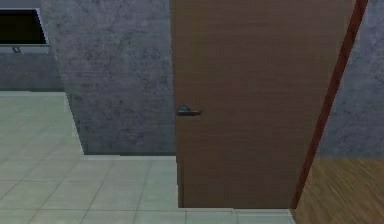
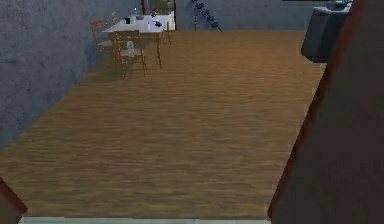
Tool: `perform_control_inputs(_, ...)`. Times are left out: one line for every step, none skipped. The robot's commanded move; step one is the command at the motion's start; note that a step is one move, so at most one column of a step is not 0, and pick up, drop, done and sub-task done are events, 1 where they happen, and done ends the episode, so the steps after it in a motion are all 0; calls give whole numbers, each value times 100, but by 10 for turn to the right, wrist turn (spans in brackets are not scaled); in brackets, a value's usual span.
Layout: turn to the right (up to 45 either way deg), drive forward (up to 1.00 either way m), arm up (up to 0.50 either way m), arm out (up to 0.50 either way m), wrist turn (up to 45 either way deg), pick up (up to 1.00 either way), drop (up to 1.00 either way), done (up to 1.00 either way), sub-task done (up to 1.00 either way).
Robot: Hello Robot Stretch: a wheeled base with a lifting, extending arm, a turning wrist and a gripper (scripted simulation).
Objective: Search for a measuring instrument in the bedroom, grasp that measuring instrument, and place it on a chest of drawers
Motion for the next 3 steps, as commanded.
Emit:
perform_control_inputs(-450,0,0,0,0,0,0,0,0)
perform_control_inputs(-420,0,0,0,0,0,0,0,0)
perform_control_inputs(0,100,0,0,0,0,0,0,0)
